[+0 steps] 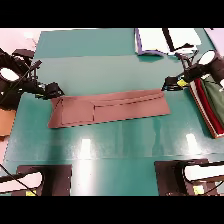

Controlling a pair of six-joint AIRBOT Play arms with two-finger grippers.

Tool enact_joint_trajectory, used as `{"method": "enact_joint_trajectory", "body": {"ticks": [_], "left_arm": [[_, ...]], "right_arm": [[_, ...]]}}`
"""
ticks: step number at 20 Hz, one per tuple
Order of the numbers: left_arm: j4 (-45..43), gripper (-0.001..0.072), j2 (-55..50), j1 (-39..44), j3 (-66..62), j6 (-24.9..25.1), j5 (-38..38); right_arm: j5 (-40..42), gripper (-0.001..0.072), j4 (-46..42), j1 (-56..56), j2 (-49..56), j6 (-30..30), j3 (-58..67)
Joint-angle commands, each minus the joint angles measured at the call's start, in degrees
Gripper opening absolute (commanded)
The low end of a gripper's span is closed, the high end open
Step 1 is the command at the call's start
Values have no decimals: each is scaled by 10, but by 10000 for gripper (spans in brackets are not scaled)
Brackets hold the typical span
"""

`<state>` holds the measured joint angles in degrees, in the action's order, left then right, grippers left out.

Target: Fold the shirts.

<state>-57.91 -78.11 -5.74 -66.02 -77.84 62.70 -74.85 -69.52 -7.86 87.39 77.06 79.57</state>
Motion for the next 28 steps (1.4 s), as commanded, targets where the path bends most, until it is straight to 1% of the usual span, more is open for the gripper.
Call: {"method": "enact_joint_trajectory", "body": {"ticks": [1, 2, 3, 4, 7, 9, 11, 12, 13, 14, 16, 17, 19, 21, 25, 28], "left_arm": [[25, 44, -2, 1, -22, 3, 67], [37, 29, -2, 1, -22, 6, 82], [44, 28, -2, 4, -22, 8, 88], [44, 29, -2, 11, -22, 8, 87], [44, 28, -2, 59, -22, 7, 59], [44, 29, -2, 104, -22, 0, 23], [43, 28, -5, 148, -22, -4, -13], [43, 28, -9, 167, -22, -14, -26], [43, 28, -14, 186, -22, -30, -38], [43, 28, -21, 203, -22, -32, -49], [43, 27, -41, 236, -22, -33, -76], [43, 27, -52, 252, -26, -33, -89], [42, 27, -82, 279, -46, -32, -108], [42, 27, -120, 298, -81, -33, -115], [49, 27, -193, 313, -131, -47, -113], [66, 27, -217, 312, -133, -47, -126]], "right_arm": [[-21, 408, 44, -47, -9, -47, -24], [-20, 411, 56, -69, -16, -58, -53], [-14, 445, 61, -90, -21, -63, -82], [-10, 533, 71, -116, -21, -67, -110], [-7, 529, 142, -168, 8, -91, -168], [0, 518, 192, -169, 29, -116, -193], [12, 501, 222, -148, 48, -131, -196], [20, 477, 232, -131, 57, -134, -191], [26, 373, 235, -114, 66, -137, -180], [29, 293, 234, -96, 73, -141, -166], [23, 39, 234, -72, 75, -157, -136], [8, 15, 234, -66, 74, -157, -113], [-32, 15, 234, -62, 55, -156, -64], [-56, 15, 235, -52, 22, -136, -14], [-57, 15, 235, -4, -51, -74, 78], [-57, 15, 235, 59, -68, -40, 151]]}}
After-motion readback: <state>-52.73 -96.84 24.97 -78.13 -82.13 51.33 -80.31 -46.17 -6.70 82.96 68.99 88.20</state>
